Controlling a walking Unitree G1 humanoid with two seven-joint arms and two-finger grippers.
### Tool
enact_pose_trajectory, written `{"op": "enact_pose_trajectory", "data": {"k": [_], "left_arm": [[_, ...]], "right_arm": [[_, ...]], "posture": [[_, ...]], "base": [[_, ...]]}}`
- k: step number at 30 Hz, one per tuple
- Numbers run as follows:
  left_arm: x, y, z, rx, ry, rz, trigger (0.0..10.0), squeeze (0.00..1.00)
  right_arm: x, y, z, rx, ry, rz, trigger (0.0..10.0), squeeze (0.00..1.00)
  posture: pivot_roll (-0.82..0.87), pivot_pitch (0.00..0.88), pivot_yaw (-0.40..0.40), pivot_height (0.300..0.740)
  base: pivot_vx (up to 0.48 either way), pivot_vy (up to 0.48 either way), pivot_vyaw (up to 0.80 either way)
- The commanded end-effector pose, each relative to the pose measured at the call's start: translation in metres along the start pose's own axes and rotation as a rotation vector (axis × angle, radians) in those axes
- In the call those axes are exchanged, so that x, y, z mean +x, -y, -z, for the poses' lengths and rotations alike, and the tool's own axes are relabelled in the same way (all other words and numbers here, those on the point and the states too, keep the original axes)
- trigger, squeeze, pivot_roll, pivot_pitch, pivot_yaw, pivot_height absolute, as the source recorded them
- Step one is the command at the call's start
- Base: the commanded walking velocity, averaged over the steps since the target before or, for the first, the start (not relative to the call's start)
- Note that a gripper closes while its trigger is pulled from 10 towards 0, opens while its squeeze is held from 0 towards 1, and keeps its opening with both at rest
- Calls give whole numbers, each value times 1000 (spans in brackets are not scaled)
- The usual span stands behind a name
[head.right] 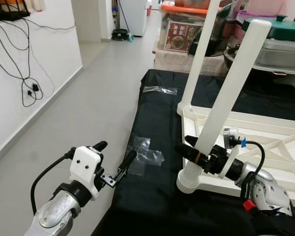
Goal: Building children table
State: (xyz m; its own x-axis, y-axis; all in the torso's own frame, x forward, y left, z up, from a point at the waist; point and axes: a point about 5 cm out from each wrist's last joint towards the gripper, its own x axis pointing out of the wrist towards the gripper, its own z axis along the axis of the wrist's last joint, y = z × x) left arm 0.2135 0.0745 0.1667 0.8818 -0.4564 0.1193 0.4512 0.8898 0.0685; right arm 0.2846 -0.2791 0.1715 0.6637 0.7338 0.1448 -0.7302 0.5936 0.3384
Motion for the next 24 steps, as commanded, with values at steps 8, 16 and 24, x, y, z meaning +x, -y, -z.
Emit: {"op": "enact_pose_trajectory", "data": {"k": [8, 16, 24], "left_arm": [[1, -3, 1, 4, 0, -5, 10000, 0], [1, -4, 1, 7, 0, -7, 10000, 0], [2, -4, 2, 6, -1, -2, 10000, 0]], "right_arm": [[-2, 3, -69, -25, 426, 23, 10000, 0], [-14, 8, -96, 4, 661, 62, 10000, 0], [-43, 13, -149, -31, 1056, 148, 10000, 0]], "posture": [[76, 6, -53, 740], [74, 6, -52, 740], [70, 6, -44, 740]], "base": [[0, 0, 0], [0, 0, 0], [0, 0, 0]]}}
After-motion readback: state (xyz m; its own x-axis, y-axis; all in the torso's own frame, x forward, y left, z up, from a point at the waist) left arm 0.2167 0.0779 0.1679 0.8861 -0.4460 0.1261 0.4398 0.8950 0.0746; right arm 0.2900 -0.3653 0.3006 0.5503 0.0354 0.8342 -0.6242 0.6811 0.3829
